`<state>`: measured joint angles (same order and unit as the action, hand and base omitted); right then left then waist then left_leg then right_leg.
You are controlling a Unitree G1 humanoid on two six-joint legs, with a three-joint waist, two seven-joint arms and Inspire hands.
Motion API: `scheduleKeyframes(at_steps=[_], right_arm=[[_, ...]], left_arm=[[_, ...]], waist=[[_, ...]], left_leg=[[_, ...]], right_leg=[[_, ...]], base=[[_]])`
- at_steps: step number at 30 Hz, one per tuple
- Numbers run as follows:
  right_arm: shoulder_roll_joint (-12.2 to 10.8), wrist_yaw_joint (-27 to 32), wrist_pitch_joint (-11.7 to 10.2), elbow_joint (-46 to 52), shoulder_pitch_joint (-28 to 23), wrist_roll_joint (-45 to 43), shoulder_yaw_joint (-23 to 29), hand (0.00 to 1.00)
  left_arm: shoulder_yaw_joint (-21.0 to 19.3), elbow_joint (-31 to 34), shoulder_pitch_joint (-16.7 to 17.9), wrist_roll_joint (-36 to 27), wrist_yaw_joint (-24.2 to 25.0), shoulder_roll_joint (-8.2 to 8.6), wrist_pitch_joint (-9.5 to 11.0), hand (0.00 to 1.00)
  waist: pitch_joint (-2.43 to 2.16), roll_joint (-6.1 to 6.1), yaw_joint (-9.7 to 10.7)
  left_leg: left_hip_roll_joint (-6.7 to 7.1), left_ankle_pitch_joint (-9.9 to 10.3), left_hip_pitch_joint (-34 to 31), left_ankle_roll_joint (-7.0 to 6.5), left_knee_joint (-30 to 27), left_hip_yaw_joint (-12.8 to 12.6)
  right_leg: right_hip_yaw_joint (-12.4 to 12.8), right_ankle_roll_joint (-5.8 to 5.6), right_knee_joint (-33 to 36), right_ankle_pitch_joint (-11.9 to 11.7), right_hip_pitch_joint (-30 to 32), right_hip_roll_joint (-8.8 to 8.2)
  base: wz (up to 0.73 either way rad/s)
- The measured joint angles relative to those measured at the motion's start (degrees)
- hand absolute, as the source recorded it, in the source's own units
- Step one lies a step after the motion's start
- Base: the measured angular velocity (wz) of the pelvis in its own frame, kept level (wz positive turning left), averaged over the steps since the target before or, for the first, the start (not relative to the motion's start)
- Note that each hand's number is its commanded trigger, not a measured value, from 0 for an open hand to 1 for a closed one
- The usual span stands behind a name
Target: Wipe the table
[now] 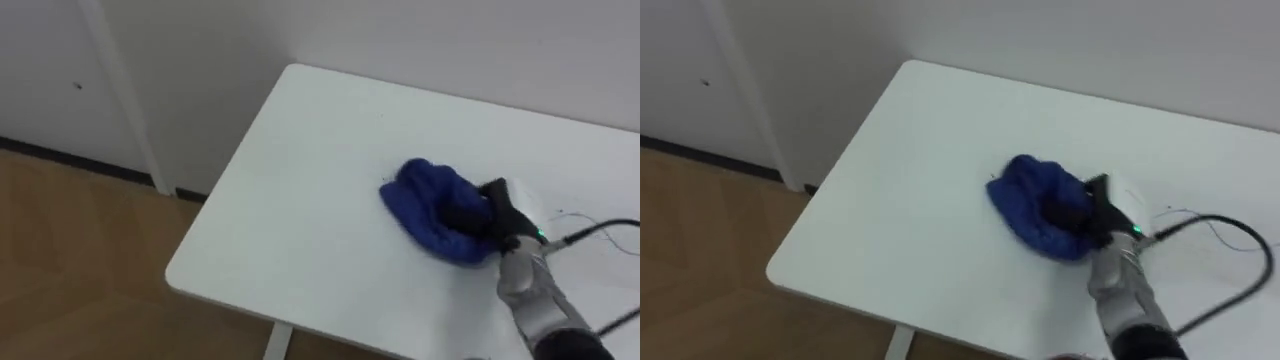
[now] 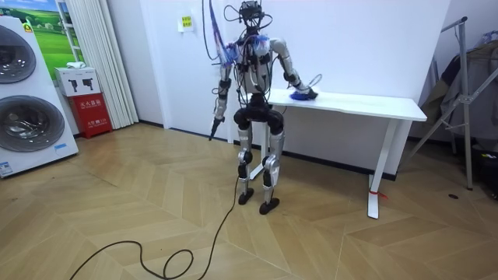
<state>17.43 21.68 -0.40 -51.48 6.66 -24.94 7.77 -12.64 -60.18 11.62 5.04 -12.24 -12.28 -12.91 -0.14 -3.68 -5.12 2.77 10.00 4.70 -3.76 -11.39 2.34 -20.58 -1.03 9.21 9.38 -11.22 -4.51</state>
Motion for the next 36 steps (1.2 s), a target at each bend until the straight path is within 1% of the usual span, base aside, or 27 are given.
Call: scheduleKeyframes(at_steps=[1, 5, 6, 8, 10, 11, 13, 14, 15, 16, 17, 19, 20, 21, 22, 23, 24, 25, 26, 27, 28, 29, 30, 31, 33, 34, 36], right_arm=[[2.1, 1.1, -0.6, -0.5, -3.5, 1.9, 2.1, 1.00], [3.3, 2.3, -0.7, -0.8, -8.4, 4.7, 4.8, 1.00], [2.7, 2.4, 0.7, -0.7, -7.6, 5.0, 4.3, 1.00], [1.4, 3.2, 4.8, 0.0, -4.3, 4.9, 1.3, 1.00], [-3.1, 2.8, 13.1, 3.7, 2.0, 3.3, -9.0, 1.00], [-5.0, 2.0, 14.3, 4.4, 4.3, 2.3, -12.8, 1.00], [-13.8, -3.4, 14.7, 5.2, 16.2, -3.4, -25.6, 1.00], [-15.5, -4.7, 14.1, 4.9, 19.2, -4.7, -27.5, 1.00], [-17.6, -6.8, 11.7, 3.9, 24.8, -6.5, -29.7, 1.00], [-18.1, -8.1, 9.6, 2.8, 29.1, -6.7, -30.1, 1.00], [-18.0, -8.2, 9.3, 2.7, 30.7, -6.6, -29.7, 1.00], [-15.8, -8.0, 9.0, 0.2, 32.1, -5.9, -26.0, 1.00], [-14.8, -8.0, 9.0, -1.0, 31.1, -4.9, -25.4, 1.00], [-13.0, -8.0, 9.0, -2.9, 28.8, -3.4, -23.1, 1.00], [-11.9, -7.9, 8.8, -3.4, 27.0, -3.4, -22.0, 1.00], [-9.0, -8.0, 8.2, -3.3, 22.3, -4.1, -18.8, 1.00], [-5.1, -7.9, 5.9, -3.0, 15.1, -2.4, -13.7, 1.00], [-3.8, -7.7, 4.3, -1.7, 11.8, -1.5, -10.6, 1.00], [-0.9, -7.1, 3.4, -1.5, 7.9, -1.4, -7.4, 1.00], [1.5, -6.0, 3.2, -1.6, 4.8, 0.0, -4.1, 1.00], [3.1, -5.6, 3.0, -2.0, 3.2, 0.5, -0.5, 1.00], [3.6, -5.7, 3.0, -2.2, 3.2, 0.5, 0.4, 1.00], [4.2, -5.8, 3.0, -2.4, 3.6, 0.6, 0.5, 1.00], [4.0, -6.4, 3.1, -2.5, 4.9, 0.5, 0.0, 1.00], [2.2, -6.9, 5.1, -2.5, 8.2, -0.6, -3.5, 1.00], [1.7, -7.7, 6.9, -1.9, 10.5, -1.9, -7.4, 1.00], [0.3, -9.7, 9.5, 0.7, 13.9, -5.1, -12.9, 1.00]], left_arm=[[-0.6, 0.0, 0.4, 1.7, 0.0, -0.53, 0.0, 0.00], [0.1, 0.0, -0.5, 3.3, -0.2, -1.24, 0.8, 0.00], [2.2, -0.3, -2.2, 2.5, -0.7, -1.42, 1.2, 0.00], [5.2, -1.5, -5.7, 1.2, -1.8, -1.18, 2.8, 0.00], [8.3, -6.2, -11.2, 1.1, -3.0, -1.14, 4.9, 0.00], [8.7, -6.9, -12.1, 0.9, -3.1, -1.21, 5.0, 0.00], [10.0, -8.8, -15.3, 0.6, -2.9, -1.24, 5.2, 0.00], [11.0, -9.0, -16.4, 0.3, -2.7, -1.05, 5.2, 0.00], [12.3, -8.8, -18.3, 0.0, -2.2, -0.35, 5.4, 0.00], [13.8, -8.6, -19.3, 0.2, -1.7, -0.04, 5.4, 0.00], [14.1, -8.4, -19.4, 0.2, -1.2, -0.03, 5.4, 0.00], [14.3, -8.3, -18.6, -0.4, -0.7, -1.01, 3.9, 0.00], [14.4, -8.2, -18.0, -1.1, -0.7, -1.49, 3.7, 0.00], [14.1, -8.2, -16.7, -1.2, -0.6, -2.74, 3.2, 0.00], [13.5, -8.2, -15.9, -1.1, -0.6, -3.50, 3.1, 0.00], [11.9, -8.1, -15.0, -1.0, -0.6, -5.00, 2.9, 0.00], [9.9, -7.8, -13.7, -1.0, -0.7, -5.69, 2.9, 0.00], [8.6, -7.3, -12.0, -0.8, -0.7, -5.78, 2.9, 0.00], [6.2, -7.2, -8.7, -0.5, -0.7, -5.65, 2.4, 0.00], [5.1, -7.0, -7.7, -0.2, -0.8, -5.46, 1.3, 0.00], [4.1, -6.2, -7.0, 0.5, -0.8, -4.96, 1.1, 0.00], [3.9, -6.1, -6.9, 0.5, -0.8, -4.65, 1.1, 0.00], [4.2, -6.1, -7.4, -0.1, -0.8, -3.97, 1.2, 0.00], [4.5, -6.0, -7.9, -1.1, -0.8, -3.28, 1.9, 0.00], [4.5, -5.7, -8.3, -1.1, -1.0, -2.05, 3.0, 0.00], [4.6, -5.7, -8.6, -1.4, -1.3, -0.77, 3.4, 0.00], [5.0, -5.7, -9.5, -3.5, -1.4, 0.85, 3.5, 0.00]], waist=[[-0.11, 0.19, 0.6], [-0.53, 0.95, 1.9], [-0.58, 1.29, 1.3], [-0.53, 1.86, -1.6], [-0.46, 1.95, -7.7], [-0.44, 1.95, -9.0], [-0.19, 1.55, -11.2], [0.06, 1.48, -11.6], [0.56, 1.30, -12.9], [0.49, 0.87, -12.8], [0.46, 0.71, -12.8], [0.51, -0.15, -12.2], [0.55, -0.28, -12.2], [0.58, -0.62, -12.2], [0.60, -0.90, -12.0], [0.54, -1.72, -9.6], [0.09, -2.07, -8.5], [0.22, -1.80, -8.1], [-0.10, -1.63, -6.2], [-0.07, -0.84, -3.9], [-0.06, -0.34, -2.5], [-0.18, -0.20, -2.0], [-0.04, 0.36, -1.4], [-0.02, 0.79, -2.2], [-0.08, 1.21, -4.8], [-0.08, 1.72, -5.8], [-0.24, 1.80, -6.0]], left_leg=[[-0.04, 1.1, 0.0, -0.38, -1.2, -0.4], [-0.87, 3.3, 1.0, -1.49, -5.4, -2.1], [-1.50, 3.9, 0.8, -1.72, -6.3, -3.7], [-2.72, 5.2, 0.8, -1.59, -7.8, -7.6], [-5.24, 6.6, 0.5, 0.07, -9.8, -12.2], [-5.84, 6.9, 0.2, 0.61, -10.3, -12.3], [-8.41, 8.2, -3.8, 2.95, -14.0, -10.0], [-8.48, 8.3, -4.8, 3.22, -14.5, -8.2], [-8.63, 8.2, -7.1, 3.85, -15.2, -3.8], [-8.62, 7.5, -9.4, 5.08, -15.4, 1.2], [-8.72, 7.1, -10.3, 5.83, -15.2, 3.4], [-10.51, 6.0, -10.2, 9.28, -14.1, 9.2], [-11.22, 5.9, -9.6, 10.25, -13.5, 10.4], [-13.15, 5.3, -8.2, 12.39, -11.4, 11.2], [-14.54, 4.8, -7.6, 13.60, -10.4, 10.6], [-16.74, 4.0, -8.3, 15.50, -10.4, 10.0], [-19.61, 2.4, -9.0, 14.53, -11.3, 7.6], [-20.14, 1.4, -9.2, 12.85, -12.7, 4.4], [-19.15, 1.3, -9.8, 11.51, -16.1, -1.8], [-16.77, 3.2, -10.6, 9.17, -17.7, -4.9], [-13.43, 4.8, -10.5, 7.66, -17.4, -7.4], [-11.73, 5.2, -10.1, 6.94, -16.8, -8.8], [-8.82, 5.7, -8.6, 5.51, -14.9, -11.2], [-7.55, 5.4, -6.5, 3.80, -12.5, -13.2], [-7.36, 4.5, -3.3, 4.21, -8.7, -12.9], [-7.58, 3.6, -2.2, 4.39, -7.2, -12.9], [-7.64, 2.7, -2.2, 4.84, -5.4, -13.0]], right_leg=[[0.0, -0.83, 1.8, 0.5, 0.0, -0.43], [-0.2, -2.60, 8.2, 1.7, 0.6, -1.71], [-0.2, -3.31, 12.5, 2.3, 2.6, -2.67], [0.0, -3.10, 21.0, 4.5, 6.5, -6.22], [2.7, -3.18, 25.8, 6.5, 10.0, -10.87], [3.3, -3.22, 25.3, 6.5, 10.5, -11.78], [3.4, -3.76, 17.6, 6.1, 10.7, -14.30], [3.4, -4.24, 15.1, 5.7, 10.3, -14.68], [3.0, -4.56, 10.1, 4.2, 9.3, -15.02], [2.8, -4.77, 6.7, 2.4, 8.8, -15.12], [2.8, -4.85, 5.4, 1.3, 8.7, -15.27], [3.3, -4.55, 3.4, -2.4, 7.7, -15.42], [3.2, -4.50, 3.5, -2.9, 7.6, -15.24], [2.1, -4.58, 4.2, -3.7, 8.1, -14.23], [1.0, -4.68, 5.0, -3.7, 8.5, -13.73], [-0.9, -5.76, 8.1, -3.3, 9.9, -12.10], [-2.5, -7.89, 12.8, 0.3, 10.1, -11.03], [-3.0, -7.03, 13.5, 1.4, 10.1, -10.86], [-3.9, -4.73, 12.5, 1.9, 9.5, -10.17], [-6.1, -2.46, 9.4, 1.1, 7.9, -8.78], [-7.6, -1.11, 7.2, 0.5, 6.9, -7.70], [-7.9, -0.66, 6.5, 0.3, 6.5, -7.25], [-7.5, 0.28, 6.2, 0.4, 6.6, -6.60], [-5.6, 1.39, 6.2, 0.6, 7.3, -5.58], [0.0, 2.83, 6.8, 0.8, 8.1, -3.86], [2.3, 4.92, 6.5, 0.4, 8.8, -2.88], [4.5, 5.88, 6.7, 0.0, 10.9, -1.80]], base=[[-0.09], [-0.29], [-0.79], [-1.16], [-1.65], [-1.51], [-0.89], [-0.08], [0.60], [0.92], [1.30], [1.33], [1.14], [0.72], [1.10], [1.36], [1.25], [0.63], [0.32], [0.44], [0.47], [0.11], [-0.37], [-0.64], [-1.28], [-1.30], [-0.79]])
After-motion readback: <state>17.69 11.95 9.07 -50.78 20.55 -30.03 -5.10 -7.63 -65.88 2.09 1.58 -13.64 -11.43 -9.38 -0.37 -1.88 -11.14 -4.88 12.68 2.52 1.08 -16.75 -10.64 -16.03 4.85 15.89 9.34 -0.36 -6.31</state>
